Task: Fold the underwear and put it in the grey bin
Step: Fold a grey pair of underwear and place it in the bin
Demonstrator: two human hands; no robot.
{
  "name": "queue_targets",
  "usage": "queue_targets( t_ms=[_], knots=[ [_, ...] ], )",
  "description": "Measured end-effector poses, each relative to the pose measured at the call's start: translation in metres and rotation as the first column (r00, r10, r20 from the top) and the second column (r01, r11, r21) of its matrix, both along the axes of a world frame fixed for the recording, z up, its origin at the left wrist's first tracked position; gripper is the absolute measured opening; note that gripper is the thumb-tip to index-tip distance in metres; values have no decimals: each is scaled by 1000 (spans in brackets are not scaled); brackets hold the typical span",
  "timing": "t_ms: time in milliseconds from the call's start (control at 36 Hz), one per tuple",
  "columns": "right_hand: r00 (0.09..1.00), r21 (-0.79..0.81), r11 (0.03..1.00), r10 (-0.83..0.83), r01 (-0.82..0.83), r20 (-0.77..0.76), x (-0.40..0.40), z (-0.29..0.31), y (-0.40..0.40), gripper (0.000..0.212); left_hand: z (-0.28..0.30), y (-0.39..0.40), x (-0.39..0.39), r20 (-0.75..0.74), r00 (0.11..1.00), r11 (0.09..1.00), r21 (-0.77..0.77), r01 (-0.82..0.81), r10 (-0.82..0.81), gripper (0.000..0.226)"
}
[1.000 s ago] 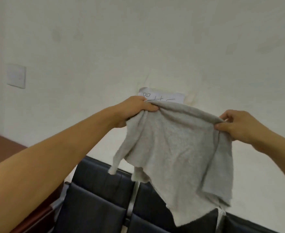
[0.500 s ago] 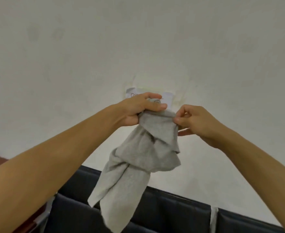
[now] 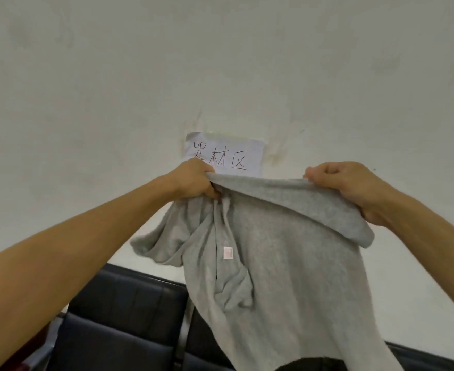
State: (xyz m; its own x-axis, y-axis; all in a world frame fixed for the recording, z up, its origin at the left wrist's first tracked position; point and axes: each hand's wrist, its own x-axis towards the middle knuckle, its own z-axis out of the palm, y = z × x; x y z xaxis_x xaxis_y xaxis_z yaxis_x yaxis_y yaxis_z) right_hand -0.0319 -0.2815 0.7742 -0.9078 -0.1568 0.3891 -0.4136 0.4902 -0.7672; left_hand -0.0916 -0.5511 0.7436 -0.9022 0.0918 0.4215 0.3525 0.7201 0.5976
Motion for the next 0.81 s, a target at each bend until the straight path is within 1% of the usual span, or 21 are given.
queue_targets(
  t_ms=[28,83,111,139,167,250,278,333,361,389,417,444,472,500,528,556,611,639,667,722,806],
  knots=[
    [1000,140,990,-8,4,29,1,2,4,26,2,1,-2,-22,1000,1000,-16,-22,22,26],
    [998,409,912,-57,37,37,0,3,9,19,5,1,-7,-73,995,995,-58,-77,72,9],
    [997,500,864,-80,60,19,-2,3,11,18,6,0,-12,-104,991,994,-56,-95,89,8],
    [995,549,832,-98,87,-10,-6,2,13,17,6,-2,-17,-119,988,994,-35,-105,101,14],
    [993,556,823,-113,117,-43,-8,0,16,17,6,-4,-20,-98,990,995,4,-102,102,17],
    [975,446,868,-172,217,-139,-18,-1,25,15,7,-1,-25,-60,997,994,99,-52,58,15],
    [970,430,871,-189,237,-152,-21,0,28,16,9,3,-25,-56,998,992,121,-32,39,20],
    [968,463,851,-202,249,-148,-26,0,32,18,14,12,-22,-84,996,990,138,27,-16,29],
    [974,486,844,-189,227,-126,-28,-1,33,15,18,19,-21,-101,994,989,139,59,-45,31],
    [985,485,857,-159,174,-72,-29,-2,30,19,23,25,-18,-113,991,986,138,92,-76,32],
    [996,422,904,-89,71,22,-30,-3,25,30,28,31,-15,-133,986,985,128,118,-101,32],
    [994,300,953,9,-43,111,-31,-3,18,42,34,39,-13,-158,979,984,107,145,-127,28],
    [982,173,976,107,-134,155,-32,-3,10,58,39,47,-11,-172,973,981,91,174,-157,22],
    [972,102,976,176,-193,155,-33,-2,-1,74,44,55,-8,-171,966,975,79,208,-192,16],
    [966,80,970,219,-231,137,-35,-2,-11,82,49,64,-6,-166,958,965,74,250,-235,14],
    [961,76,962,254,-263,110,-38,-3,-21,76,52,71,-2,-163,946,952,81,296,-281,17],
    [961,131,952,276,-278,32,-41,-1,-36,51,59,81,1,-183,912,916,99,388,-367,23],
    [959,155,947,283,-282,16,-41,-1,-40,45,61,82,5,-198,895,899,107,425,-400,25],
    [952,160,939,304,-306,34,-42,0,-41,41,63,80,8,-210,878,881,115,458,-430,26],
    [917,108,913,382,-394,113,-44,3,-34,35,69,74,9,-217,858,857,132,499,-466,24],
    [853,-14,870,487,-493,189,-45,9,-24,38,71,61,1,-201,871,866,143,479,-448,19]
  ],
)
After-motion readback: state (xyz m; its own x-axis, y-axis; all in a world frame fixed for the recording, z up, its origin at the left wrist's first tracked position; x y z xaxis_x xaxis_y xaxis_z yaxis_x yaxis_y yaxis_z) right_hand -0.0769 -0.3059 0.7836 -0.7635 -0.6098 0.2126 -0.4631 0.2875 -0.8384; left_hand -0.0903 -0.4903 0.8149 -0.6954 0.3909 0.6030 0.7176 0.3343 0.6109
